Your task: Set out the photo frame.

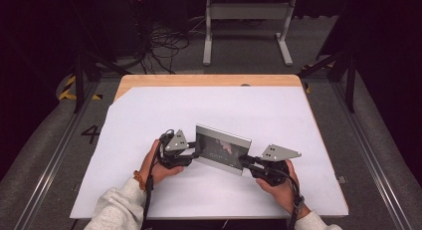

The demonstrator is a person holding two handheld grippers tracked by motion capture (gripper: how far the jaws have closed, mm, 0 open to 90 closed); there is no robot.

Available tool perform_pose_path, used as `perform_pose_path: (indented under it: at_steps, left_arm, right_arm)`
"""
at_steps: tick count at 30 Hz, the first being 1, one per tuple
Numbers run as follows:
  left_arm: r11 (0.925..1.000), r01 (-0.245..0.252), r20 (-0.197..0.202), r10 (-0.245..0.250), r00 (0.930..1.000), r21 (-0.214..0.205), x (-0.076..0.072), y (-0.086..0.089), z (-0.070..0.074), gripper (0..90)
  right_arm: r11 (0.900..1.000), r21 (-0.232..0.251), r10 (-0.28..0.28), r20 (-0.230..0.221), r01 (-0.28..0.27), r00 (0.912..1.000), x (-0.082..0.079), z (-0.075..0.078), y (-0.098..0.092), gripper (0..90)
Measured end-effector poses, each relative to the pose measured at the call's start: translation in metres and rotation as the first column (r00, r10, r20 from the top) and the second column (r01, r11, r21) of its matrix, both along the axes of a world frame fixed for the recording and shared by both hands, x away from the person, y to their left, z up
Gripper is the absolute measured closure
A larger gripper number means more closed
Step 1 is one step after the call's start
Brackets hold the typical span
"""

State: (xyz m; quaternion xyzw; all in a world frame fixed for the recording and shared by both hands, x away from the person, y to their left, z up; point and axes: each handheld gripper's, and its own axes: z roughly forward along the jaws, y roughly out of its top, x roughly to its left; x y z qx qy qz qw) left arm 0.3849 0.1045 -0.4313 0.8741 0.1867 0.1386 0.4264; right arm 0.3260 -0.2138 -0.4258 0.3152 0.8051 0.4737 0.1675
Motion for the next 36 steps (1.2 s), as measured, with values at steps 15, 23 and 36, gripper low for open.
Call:
perform_pose_path:
  at_steps: [15, 23, 36]
  left_arm:
    - [0.9999, -0.011, -0.007, 0.011, 0.9999, 0.005, -0.0079, 0.0022, -0.0007, 63.2]
    - [0.9999, -0.011, -0.010, 0.011, 0.9999, 0.005, -0.0076, 0.0009, -0.0025, 62.1]
    - [0.9992, -0.009, -0.034, 0.010, 0.9994, 0.039, -0.0055, -0.0045, -0.0091, 62.9]
  right_arm:
    - [0.9983, -0.052, -0.025, 0.000, 0.025, 0.9997, 0.0003, -0.0046, -0.0006, 73.1]
    - [0.9985, -0.046, -0.028, 0.017, 0.029, 0.9995, -0.0031, -0.0021, -0.0032, 79.8]
    - [0.9979, -0.055, -0.032, 0.038, 0.034, 0.9988, -0.0029, -0.0019, -0.0012, 79.5]
